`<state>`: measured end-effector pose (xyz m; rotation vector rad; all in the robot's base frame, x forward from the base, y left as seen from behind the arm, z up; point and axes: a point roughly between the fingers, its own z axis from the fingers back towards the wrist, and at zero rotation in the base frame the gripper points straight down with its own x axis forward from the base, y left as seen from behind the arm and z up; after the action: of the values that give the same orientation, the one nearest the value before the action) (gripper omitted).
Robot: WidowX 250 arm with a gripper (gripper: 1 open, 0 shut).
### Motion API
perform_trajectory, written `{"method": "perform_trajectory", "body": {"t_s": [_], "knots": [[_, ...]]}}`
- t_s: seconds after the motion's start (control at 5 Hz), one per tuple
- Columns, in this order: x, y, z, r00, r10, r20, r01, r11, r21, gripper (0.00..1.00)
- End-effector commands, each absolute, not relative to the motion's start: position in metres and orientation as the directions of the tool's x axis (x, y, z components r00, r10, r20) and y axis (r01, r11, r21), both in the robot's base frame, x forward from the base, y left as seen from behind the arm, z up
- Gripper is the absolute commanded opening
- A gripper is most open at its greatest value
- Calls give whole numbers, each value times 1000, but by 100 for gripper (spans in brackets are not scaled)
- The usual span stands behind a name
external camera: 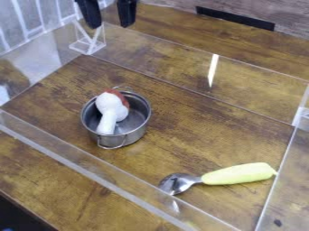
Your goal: Put the mushroom in the silver pot
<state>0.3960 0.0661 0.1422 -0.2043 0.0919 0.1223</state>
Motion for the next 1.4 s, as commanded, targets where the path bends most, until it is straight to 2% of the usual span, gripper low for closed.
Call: {"method": "perform_trajectory", "body": {"t_s": [0.0,0.4,0.6,0.8,1.2], "knots": [[390,86,152,989,133,-69,-144,969,-199,100],[401,87,123,972,209,-109,-229,948,-223,100],[411,71,119,971,211,-108,-231,946,-229,100],[418,56,123,974,205,-93,-222,947,-232,100],[427,56,130,966,243,-86,-257,937,-237,100]]}}
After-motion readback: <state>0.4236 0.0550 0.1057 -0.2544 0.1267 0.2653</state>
